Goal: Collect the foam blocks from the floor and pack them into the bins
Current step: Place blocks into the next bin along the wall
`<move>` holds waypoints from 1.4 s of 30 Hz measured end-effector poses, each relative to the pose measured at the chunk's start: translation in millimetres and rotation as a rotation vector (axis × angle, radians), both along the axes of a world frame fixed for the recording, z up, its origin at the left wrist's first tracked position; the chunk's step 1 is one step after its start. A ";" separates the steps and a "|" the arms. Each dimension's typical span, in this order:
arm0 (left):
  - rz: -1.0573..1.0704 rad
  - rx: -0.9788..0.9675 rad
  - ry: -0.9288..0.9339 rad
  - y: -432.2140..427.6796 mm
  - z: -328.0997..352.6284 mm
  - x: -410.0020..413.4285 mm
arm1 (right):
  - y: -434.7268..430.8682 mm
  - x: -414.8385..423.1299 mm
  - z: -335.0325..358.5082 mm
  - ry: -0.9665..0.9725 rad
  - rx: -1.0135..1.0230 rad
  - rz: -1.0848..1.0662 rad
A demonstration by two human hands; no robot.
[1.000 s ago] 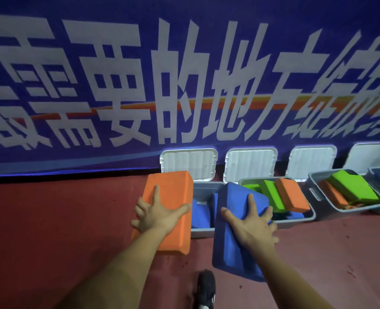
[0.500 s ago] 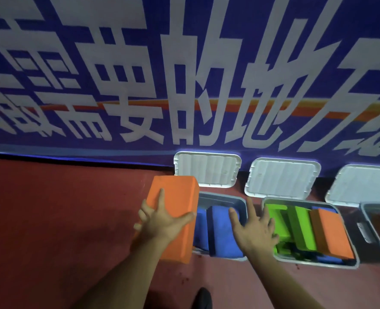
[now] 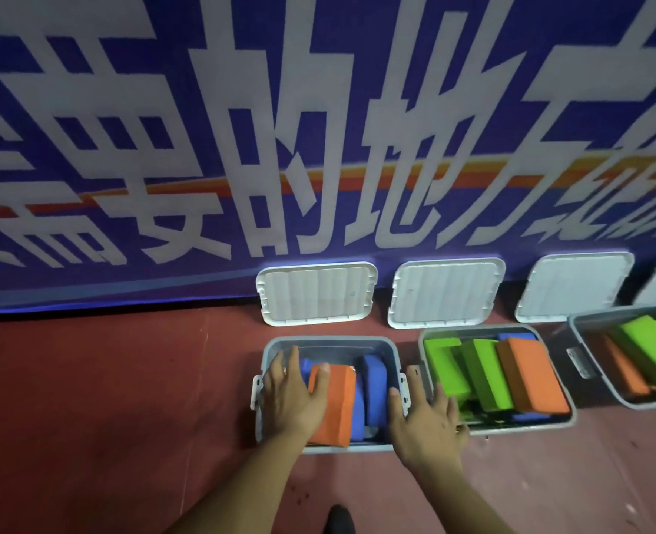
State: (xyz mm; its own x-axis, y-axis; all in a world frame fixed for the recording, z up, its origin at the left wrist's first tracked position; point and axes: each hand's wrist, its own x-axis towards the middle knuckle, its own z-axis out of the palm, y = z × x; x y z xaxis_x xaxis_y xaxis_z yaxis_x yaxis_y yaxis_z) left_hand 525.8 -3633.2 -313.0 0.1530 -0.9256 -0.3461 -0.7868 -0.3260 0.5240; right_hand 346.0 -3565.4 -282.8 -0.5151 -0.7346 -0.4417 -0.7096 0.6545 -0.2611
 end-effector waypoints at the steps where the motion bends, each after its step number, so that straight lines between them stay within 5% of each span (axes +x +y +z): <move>1: -0.025 -0.017 -0.020 1.2 0.6 4.0 | 0.4 -0.6 0.0 0.002 0.000 -0.002; 12: -0.536 -0.189 -0.018 3.5 60.0 11.9 | 34.8 26.8 54.6 0.047 -0.127 -0.216; 22: -1.063 -0.292 0.042 126.2 106.9 -33.5 | 216.2 67.2 99.9 0.117 -0.162 -0.627; 32: -1.717 -0.265 0.062 462.6 94.2 -57.1 | 561.5 151.4 85.2 0.129 -0.098 -1.241; 42: -2.342 -0.165 0.163 927.5 62.7 87.0 | 981.6 388.6 62.7 0.107 0.022 -1.890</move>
